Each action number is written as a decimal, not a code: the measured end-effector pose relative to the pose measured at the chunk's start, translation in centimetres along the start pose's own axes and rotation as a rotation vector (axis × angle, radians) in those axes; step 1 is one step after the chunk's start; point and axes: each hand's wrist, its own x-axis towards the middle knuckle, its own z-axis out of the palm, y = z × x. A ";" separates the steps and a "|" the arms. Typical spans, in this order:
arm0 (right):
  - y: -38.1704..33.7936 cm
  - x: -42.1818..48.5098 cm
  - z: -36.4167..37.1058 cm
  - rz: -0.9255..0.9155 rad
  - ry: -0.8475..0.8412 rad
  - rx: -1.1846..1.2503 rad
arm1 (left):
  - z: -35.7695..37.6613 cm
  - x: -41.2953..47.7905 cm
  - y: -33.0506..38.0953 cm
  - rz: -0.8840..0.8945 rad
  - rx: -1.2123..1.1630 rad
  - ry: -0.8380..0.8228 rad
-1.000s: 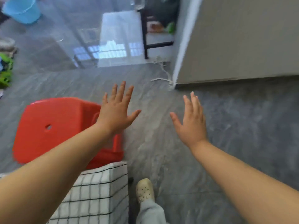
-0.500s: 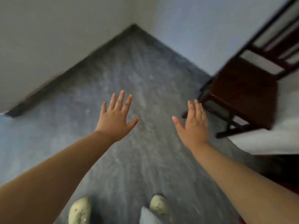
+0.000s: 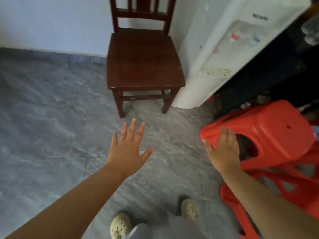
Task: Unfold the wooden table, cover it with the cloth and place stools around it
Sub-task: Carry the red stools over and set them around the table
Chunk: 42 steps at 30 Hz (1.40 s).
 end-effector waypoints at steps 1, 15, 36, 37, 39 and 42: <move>2.0 0.2 -0.1 0.068 0.015 0.008 | 0.1 0.8 1.4 0.032 -0.002 -0.011; 32.3 10.3 -1.5 0.315 0.033 0.148 | 9.0 15.7 36.5 0.296 0.072 -0.133; 49.5 19.8 1.6 0.562 0.035 0.779 | 16.7 35.3 55.3 0.004 -0.279 -0.186; 49.6 20.0 1.8 0.562 0.044 0.778 | 16.7 35.4 55.2 0.004 -0.281 -0.185; 49.0 20.0 1.8 0.554 0.047 0.781 | 16.6 35.0 54.6 -0.004 -0.269 -0.175; 46.9 19.0 1.3 0.519 0.061 0.777 | 16.0 33.3 52.5 -0.047 -0.305 -0.156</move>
